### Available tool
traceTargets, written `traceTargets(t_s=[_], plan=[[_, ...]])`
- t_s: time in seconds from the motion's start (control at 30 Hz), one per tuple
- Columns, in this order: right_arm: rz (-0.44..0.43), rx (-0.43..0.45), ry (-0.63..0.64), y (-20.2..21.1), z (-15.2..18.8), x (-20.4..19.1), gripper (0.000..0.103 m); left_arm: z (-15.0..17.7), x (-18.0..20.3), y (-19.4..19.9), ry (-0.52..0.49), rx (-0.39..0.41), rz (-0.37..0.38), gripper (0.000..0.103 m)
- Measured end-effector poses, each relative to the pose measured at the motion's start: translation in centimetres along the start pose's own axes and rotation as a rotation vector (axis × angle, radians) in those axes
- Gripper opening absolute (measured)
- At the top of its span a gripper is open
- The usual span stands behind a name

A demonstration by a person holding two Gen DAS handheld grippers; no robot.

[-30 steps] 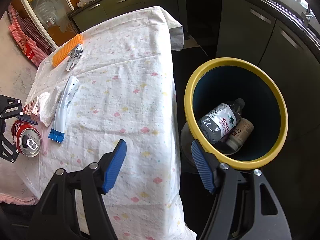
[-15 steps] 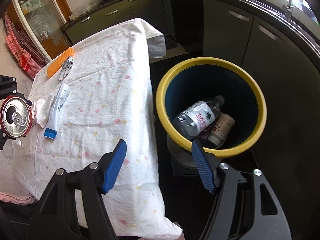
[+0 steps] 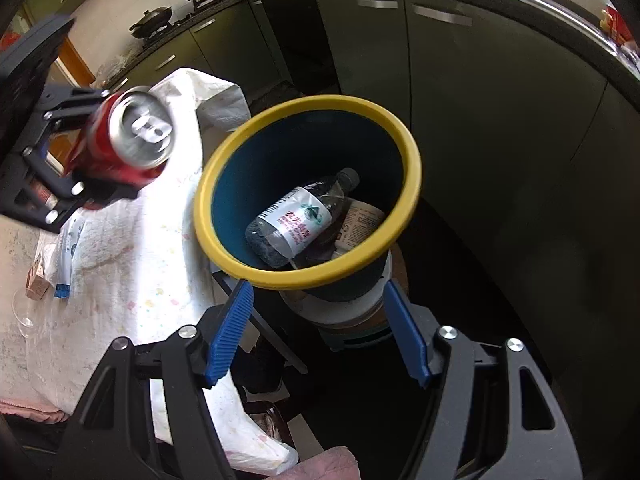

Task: Collect trash
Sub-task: 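Carry the cola can over the yellow bin and open the left gripper, then grasp the silver-blue toothpaste tube by its blue end with the right gripper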

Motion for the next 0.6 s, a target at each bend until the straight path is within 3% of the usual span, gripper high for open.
traceTargets(t_s=[0.03, 0.13, 0.27, 0.43, 0.6], plan=[[0.000, -0.006, -0.008, -0.3, 0.0, 0.3, 0.064, -1.0, -0.3, -0.8, 0.000, 0.001, -0.009, 0.057], [-0.001, -0.016, -0.020, -0.8, 0.1, 0.7, 0.064, -3.7, -1.6, -2.2, 0.017, 0.021, -0.058, 0.077], [-0.016, -0.014, -0.011, -0.9, 0.1, 0.1, 0.064, -4.7, -2.2, -1.3, 0.080, 0.074, -0.069, 0.080], [-0.034, -0.008, 0.020, -1.0, 0.0, -1.6, 0.064, -1.1, -0.3, 2.7, 0.113, 0.119, -0.137, 0.086], [-0.055, -0.016, 0.066, -1.2, 0.0, -4.0, 0.064, 4.8, 2.3, 7.7, 0.192, 0.184, -0.210, 0.086]])
Point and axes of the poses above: each gripper's, at about its wrist camera, not at the fingertips, and y roughly against the way its jaws point, x to its right, z to its underside, the point moved 5 cm from there along -y, roughly the way its jaws point, and after that the axes turned 9 degrees about z, right-handed, at the moved point
